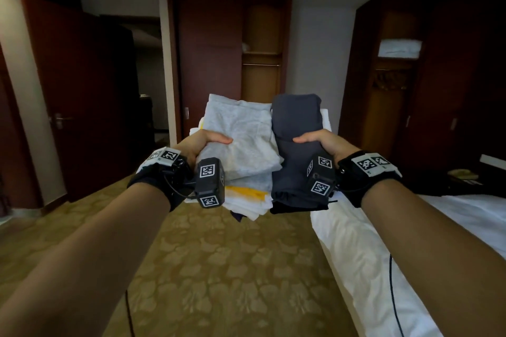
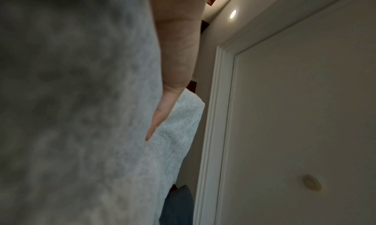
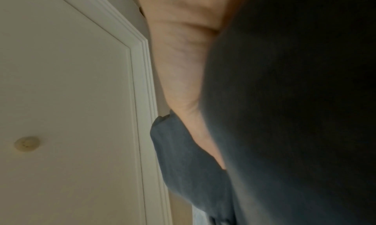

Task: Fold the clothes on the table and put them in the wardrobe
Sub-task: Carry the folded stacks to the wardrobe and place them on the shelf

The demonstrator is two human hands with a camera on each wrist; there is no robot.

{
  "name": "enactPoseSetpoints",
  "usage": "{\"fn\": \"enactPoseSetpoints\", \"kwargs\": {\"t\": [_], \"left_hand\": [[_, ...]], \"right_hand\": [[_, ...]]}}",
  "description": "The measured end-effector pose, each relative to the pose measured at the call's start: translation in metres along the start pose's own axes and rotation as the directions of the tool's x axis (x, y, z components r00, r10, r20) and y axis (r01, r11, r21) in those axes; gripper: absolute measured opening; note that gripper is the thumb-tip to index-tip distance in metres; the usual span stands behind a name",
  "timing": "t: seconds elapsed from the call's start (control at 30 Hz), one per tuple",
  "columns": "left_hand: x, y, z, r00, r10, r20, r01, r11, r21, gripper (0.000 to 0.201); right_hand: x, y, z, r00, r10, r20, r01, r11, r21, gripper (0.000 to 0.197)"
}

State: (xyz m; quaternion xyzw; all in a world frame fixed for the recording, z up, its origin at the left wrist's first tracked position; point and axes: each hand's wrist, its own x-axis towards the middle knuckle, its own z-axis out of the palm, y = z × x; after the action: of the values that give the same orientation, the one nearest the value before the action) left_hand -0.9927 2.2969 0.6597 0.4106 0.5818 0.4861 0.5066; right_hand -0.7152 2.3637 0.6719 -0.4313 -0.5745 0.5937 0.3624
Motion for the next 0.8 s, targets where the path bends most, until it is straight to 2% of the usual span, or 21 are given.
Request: {"fn": "enactPoseSetpoints", "kwargs": {"t": [0.07,0.3,0.43,0.53,0.7,0.8], "left_hand": [[0.062,0.018,0.004,1.000,0.002,-0.004,-0.002,1.000,0.015,0.089],[0.260,0.088,0.021,0.997,0.080,0.004,-0.080,0.997,0.021,0.070],[0.382,0.109,0.018,0.998,0.054,0.039,-0.054,0.999,-0.003,0.064],[0.482,0.123,0.011,0.997,0.045,0.057,-0.045,0.999,-0.005,0.072],[0.643,0.165,0.005,0.995,0.087,0.054,-0.086,0.996,-0.029,0.047],[0.736,0.189,0.003,0.996,0.071,0.057,-0.070,0.997,-0.026,0.058]], "right_hand": [[0.063,-0.011,-0.020,1.000,0.006,0.015,-0.006,1.000,0.006,0.010],[0.280,-0.050,-0.086,0.999,-0.039,0.038,0.038,0.999,0.029,0.012],[0.408,-0.057,-0.113,0.997,-0.062,0.041,0.061,0.998,0.026,0.013],[0.502,-0.060,-0.128,0.997,-0.065,0.041,0.063,0.997,0.037,0.013],[0.659,-0.079,-0.155,0.996,-0.088,0.008,0.087,0.996,0.031,0.017],[0.749,-0.097,-0.176,0.995,-0.094,-0.018,0.095,0.995,0.033,0.019]]}}
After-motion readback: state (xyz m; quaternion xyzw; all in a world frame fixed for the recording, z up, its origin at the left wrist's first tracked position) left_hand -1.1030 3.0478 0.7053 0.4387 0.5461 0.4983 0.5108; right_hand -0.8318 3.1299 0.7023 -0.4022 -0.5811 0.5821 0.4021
